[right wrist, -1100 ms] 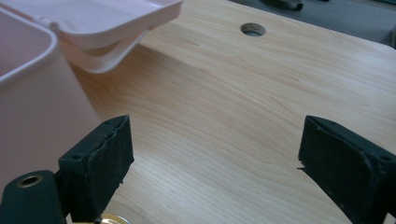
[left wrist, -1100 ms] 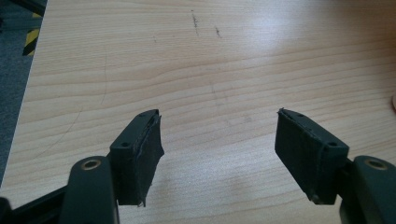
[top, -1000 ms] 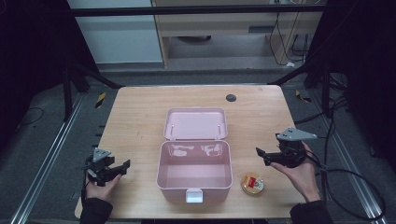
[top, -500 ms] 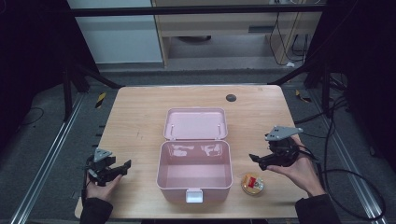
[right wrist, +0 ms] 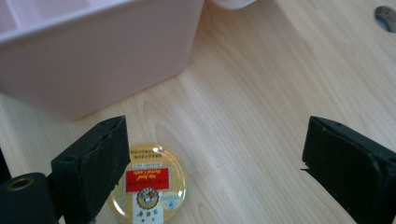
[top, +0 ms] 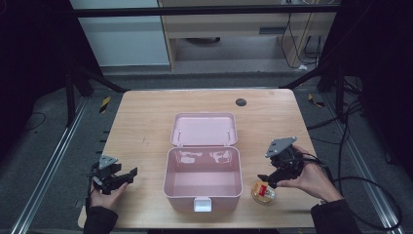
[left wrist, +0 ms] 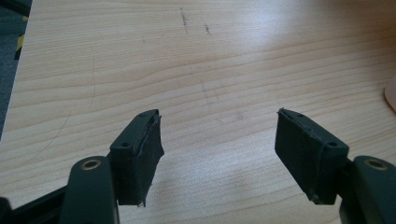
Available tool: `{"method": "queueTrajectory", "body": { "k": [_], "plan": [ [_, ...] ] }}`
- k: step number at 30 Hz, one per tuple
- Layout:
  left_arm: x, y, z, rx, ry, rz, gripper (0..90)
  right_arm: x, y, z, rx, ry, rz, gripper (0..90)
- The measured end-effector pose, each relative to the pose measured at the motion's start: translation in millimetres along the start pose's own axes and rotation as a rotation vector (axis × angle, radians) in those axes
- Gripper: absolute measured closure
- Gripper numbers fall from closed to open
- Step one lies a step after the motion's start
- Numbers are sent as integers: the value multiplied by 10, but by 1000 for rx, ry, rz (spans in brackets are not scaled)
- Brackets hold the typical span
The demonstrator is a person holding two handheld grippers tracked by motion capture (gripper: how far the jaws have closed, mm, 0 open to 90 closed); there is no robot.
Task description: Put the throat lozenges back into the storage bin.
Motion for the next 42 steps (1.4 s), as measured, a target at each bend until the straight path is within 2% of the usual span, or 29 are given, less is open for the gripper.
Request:
{"method": "queueTrajectory", "body": {
  "k": [5, 13, 27, 29, 42],
  "plan": [
    [9, -13, 10, -2, -1, 1, 310, -8, -53, -56, 33, 42, -50, 79],
    [18, -26, 17, -6, -9, -6, 310, -14, -107, -93, 62, 82, -84, 75],
    [10, -15, 16, -10, -14, -4, 310, -80, -205, -219, 148, 172, -167, 71],
    [11, -15, 20, -9, -17, -3, 311, -87, -229, -228, 160, 191, -192, 71],
    [12, -13, 21, -9, -21, -2, 311, -140, -368, -310, 187, 200, -245, 66]
  ]
}}
Point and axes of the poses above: each handheld gripper's, and its own axes: y roughly backward along the jaws, x roughly out of its top, z roughly to its right, the point moved 1 cm from there along -y, roughly forward along the jaws, and after that the axes turned 1 degree about y, right-handed, at the moved point
